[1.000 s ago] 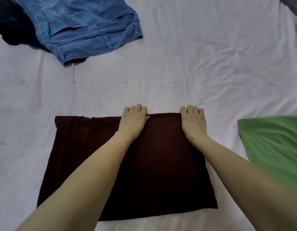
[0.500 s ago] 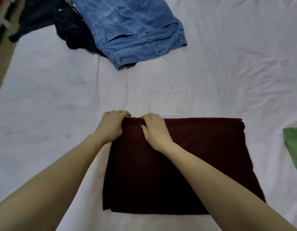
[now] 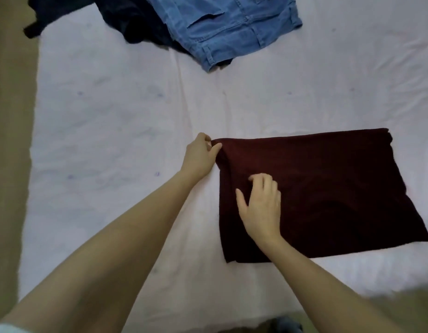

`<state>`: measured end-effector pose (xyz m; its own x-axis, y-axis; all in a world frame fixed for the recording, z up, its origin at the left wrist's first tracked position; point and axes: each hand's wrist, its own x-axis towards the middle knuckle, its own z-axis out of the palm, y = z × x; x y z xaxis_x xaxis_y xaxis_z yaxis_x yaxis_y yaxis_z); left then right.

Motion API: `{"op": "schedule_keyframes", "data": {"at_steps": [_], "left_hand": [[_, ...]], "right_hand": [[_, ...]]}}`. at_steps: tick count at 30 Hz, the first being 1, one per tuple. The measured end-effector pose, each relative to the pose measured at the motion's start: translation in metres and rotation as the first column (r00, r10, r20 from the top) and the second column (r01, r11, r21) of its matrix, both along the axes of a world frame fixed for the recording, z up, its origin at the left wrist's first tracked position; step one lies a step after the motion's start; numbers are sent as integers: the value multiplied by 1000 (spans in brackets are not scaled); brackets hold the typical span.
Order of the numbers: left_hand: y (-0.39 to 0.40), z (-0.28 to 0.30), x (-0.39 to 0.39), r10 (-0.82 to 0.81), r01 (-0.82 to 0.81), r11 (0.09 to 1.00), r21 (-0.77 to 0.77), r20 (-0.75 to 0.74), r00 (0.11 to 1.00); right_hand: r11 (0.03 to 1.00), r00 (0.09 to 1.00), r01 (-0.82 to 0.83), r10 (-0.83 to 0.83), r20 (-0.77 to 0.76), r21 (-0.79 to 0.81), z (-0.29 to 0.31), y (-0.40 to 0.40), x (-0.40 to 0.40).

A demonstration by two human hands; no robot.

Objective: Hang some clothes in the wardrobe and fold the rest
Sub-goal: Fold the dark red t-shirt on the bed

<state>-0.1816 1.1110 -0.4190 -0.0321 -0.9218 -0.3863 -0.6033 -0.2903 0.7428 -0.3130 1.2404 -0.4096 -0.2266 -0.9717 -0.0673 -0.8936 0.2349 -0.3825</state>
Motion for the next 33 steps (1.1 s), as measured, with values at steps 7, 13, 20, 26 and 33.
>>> {"op": "schedule_keyframes", "data": {"at_steps": [7, 13, 20, 26, 33], "left_hand": [[23, 2, -5, 26, -20, 986, 166, -32, 999], [28, -2, -9, 12, -2, 981, 192, -50, 999], [40, -2, 2, 91, -106, 987, 122, 120, 989], [33, -3, -7, 203, -187, 960, 206, -60, 977], [14, -6, -30, 276, -240, 945, 222, -146, 950]], "right_hand": [[929, 976, -77, 144, -163, 361, 2, 90, 48], [907, 967, -34, 137, -217, 420, -1, 78, 56], [874, 961, -248, 278, -11, 419, 17, 80, 46], [919, 993, -101, 116, -17, 380, 11, 85, 42], [942, 997, -39, 60, -52, 334, 0, 75, 33]]}}
